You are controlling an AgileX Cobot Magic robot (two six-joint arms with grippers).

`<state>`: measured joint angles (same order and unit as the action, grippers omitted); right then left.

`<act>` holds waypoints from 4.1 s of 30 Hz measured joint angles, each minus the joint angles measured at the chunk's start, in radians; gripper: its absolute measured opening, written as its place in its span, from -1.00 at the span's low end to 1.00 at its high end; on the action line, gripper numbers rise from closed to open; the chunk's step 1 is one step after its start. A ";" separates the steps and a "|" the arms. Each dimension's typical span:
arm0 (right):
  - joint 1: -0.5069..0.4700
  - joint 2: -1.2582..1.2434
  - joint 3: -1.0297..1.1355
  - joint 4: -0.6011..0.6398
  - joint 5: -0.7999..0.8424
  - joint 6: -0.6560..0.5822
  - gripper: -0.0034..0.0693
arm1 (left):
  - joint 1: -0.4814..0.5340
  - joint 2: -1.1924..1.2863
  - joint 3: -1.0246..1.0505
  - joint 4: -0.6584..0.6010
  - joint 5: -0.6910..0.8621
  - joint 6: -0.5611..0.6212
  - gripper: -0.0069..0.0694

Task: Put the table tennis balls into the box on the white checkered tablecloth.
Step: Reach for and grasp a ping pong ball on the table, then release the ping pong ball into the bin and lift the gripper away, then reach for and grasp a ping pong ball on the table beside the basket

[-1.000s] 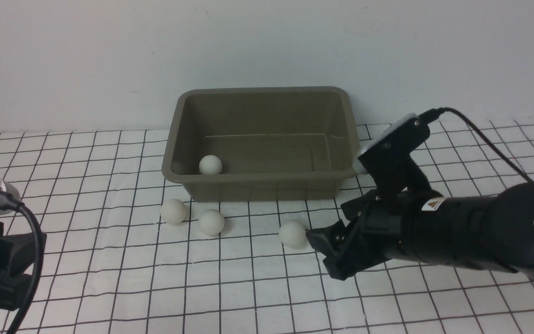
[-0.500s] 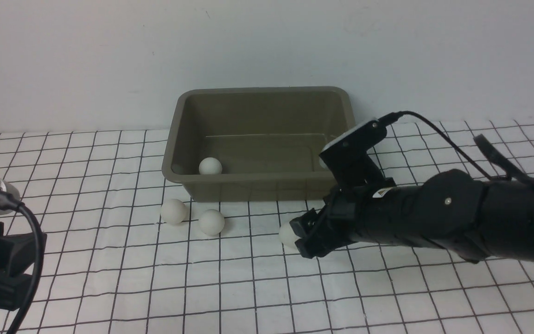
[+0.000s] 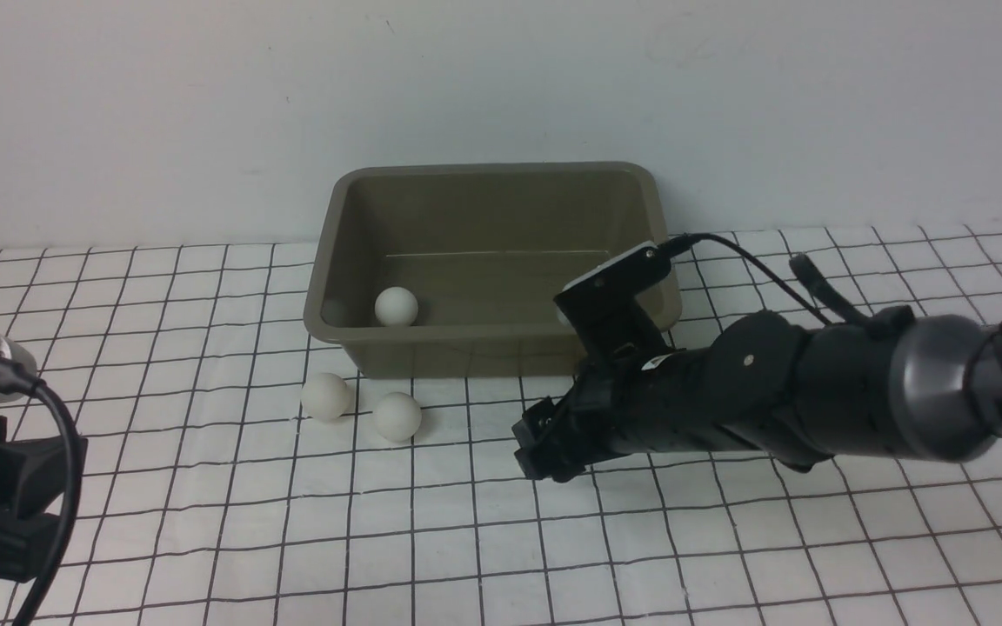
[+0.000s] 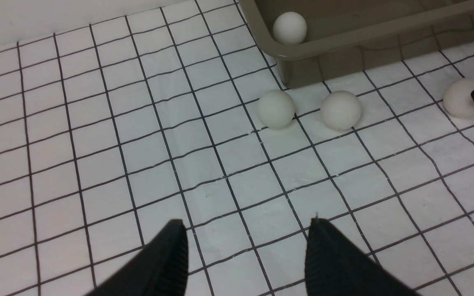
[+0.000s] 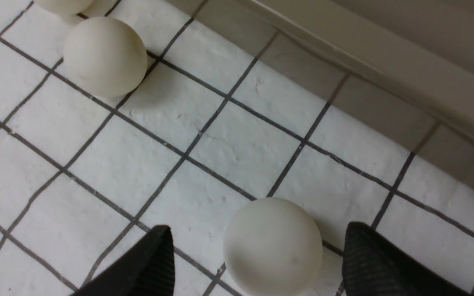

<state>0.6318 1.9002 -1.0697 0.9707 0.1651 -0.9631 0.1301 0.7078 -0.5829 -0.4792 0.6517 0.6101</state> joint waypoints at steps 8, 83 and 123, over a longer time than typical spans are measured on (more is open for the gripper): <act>0.000 0.056 -0.022 0.024 0.010 0.000 0.45 | 0.000 0.000 0.000 0.000 0.000 0.000 0.10; -0.294 -0.359 -0.377 -0.292 0.217 0.045 0.37 | 0.000 0.000 0.000 -0.055 0.000 0.015 0.10; -0.438 -1.139 0.195 -1.022 0.616 0.755 0.36 | -0.002 0.411 -0.022 -0.598 -0.115 0.585 0.10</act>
<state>0.1937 0.7609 -0.8750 -0.0511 0.7812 -0.2076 0.1283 1.1189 -0.6051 -1.0773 0.5367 1.1955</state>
